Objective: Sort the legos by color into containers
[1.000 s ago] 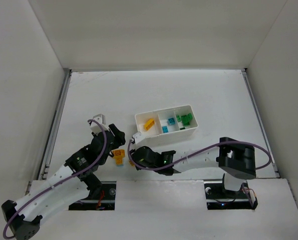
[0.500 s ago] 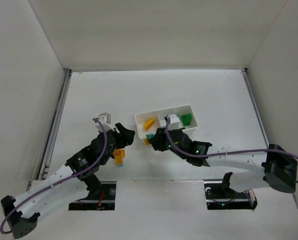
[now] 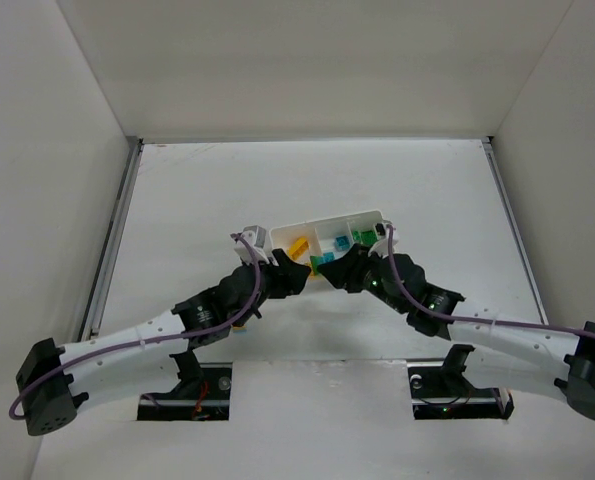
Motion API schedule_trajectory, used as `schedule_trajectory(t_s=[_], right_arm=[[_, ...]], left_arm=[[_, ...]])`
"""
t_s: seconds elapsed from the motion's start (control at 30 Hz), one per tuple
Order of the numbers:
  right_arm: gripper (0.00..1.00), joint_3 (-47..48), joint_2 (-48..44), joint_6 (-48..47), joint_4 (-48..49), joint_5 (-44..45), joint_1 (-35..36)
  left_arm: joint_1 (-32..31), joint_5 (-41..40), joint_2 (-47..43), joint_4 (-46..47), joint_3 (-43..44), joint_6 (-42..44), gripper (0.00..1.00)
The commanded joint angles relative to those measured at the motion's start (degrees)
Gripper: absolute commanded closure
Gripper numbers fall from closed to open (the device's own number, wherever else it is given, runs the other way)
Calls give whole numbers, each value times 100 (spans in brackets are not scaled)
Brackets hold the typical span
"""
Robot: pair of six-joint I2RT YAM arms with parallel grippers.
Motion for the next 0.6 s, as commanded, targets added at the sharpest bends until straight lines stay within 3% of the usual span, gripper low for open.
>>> schedule_trajectory(t_s=[0.0, 0.17, 0.47, 0.57], right_arm=[[74, -164, -286, 235, 432, -130, -174], [74, -323, -410, 315, 546, -254, -306], [73, -455, -515, 385, 731, -456, -377], [73, -490, -594, 403, 766, -456, -385]], left_arm=[[-59, 9, 119, 467, 305, 10, 46], [-85, 35, 321, 747, 322, -34, 52], [-103, 272, 743, 1046, 402, -51, 52], [-77, 228, 778, 1056, 401, -86, 59]])
